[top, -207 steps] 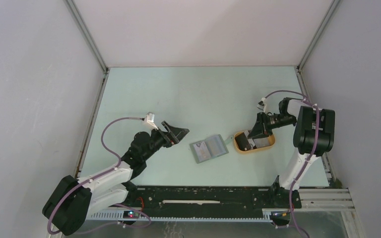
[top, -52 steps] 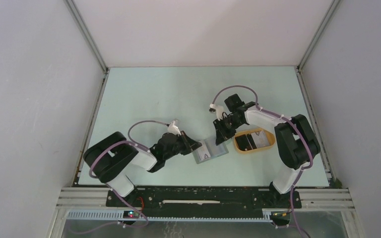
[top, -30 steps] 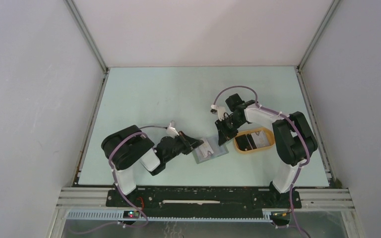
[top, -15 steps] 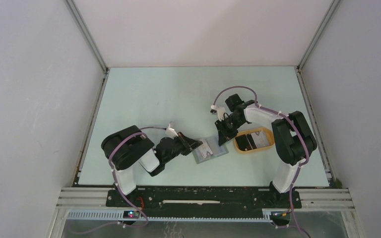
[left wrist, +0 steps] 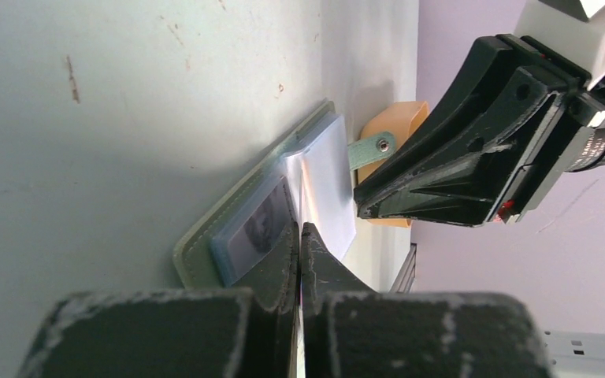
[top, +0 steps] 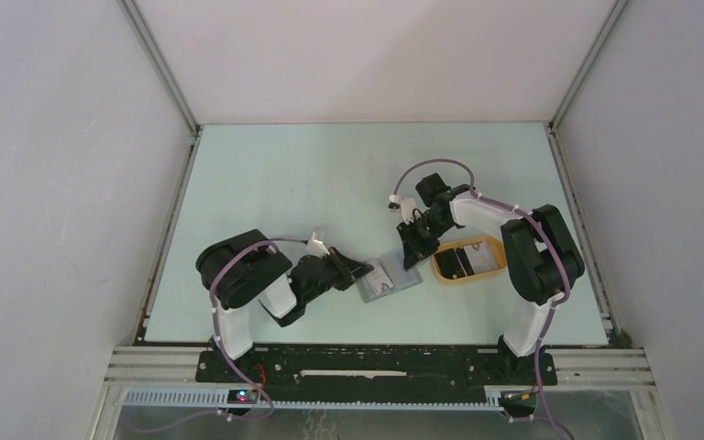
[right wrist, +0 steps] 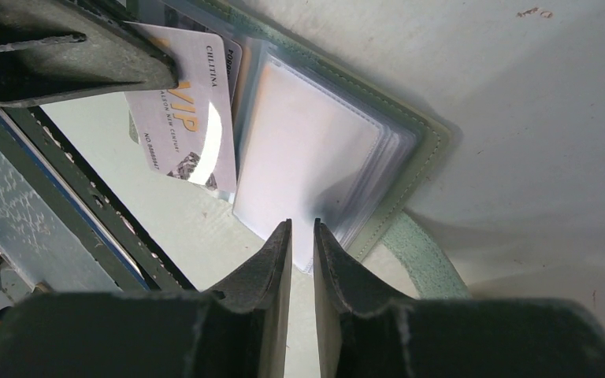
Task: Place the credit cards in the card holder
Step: Insert the credit card into the card holder.
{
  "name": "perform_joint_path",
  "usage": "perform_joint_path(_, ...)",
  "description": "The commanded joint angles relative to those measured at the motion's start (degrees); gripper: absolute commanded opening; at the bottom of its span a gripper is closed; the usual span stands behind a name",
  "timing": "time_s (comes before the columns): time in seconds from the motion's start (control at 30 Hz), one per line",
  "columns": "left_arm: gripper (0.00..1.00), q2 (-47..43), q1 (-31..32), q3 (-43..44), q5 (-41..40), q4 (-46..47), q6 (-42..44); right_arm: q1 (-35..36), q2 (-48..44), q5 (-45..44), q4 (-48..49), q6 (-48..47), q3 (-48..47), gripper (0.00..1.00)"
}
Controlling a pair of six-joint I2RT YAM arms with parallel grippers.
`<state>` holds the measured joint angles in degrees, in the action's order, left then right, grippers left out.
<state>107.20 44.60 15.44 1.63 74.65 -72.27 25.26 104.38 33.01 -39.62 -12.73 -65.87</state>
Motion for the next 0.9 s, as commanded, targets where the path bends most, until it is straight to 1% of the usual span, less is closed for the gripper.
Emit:
perform_joint_path(0.0,0.0,1.76,-0.11,1.73,-0.87,3.34,-1.15,0.23,0.45,-0.38,-0.46,-1.13,-1.92,0.24)
perform_joint_path(0.23,0.0,2.85,-0.08,1.78,-0.42,5.85,-2.59,0.3,0.98,-0.36,-0.53,-1.12,-1.96,0.24)
perform_joint_path(0.5,0.0,-0.35,-0.08,0.2,-0.91,6.29,-2.14,0.49,1.26,-0.33,-0.73,-1.22,-2.08,0.24)
perform_joint_path(0.87,0.0,2.13,-0.16,1.19,-0.42,7.1,-3.09,0.63,1.35,-0.32,-0.77,-1.24,-2.21,0.24)
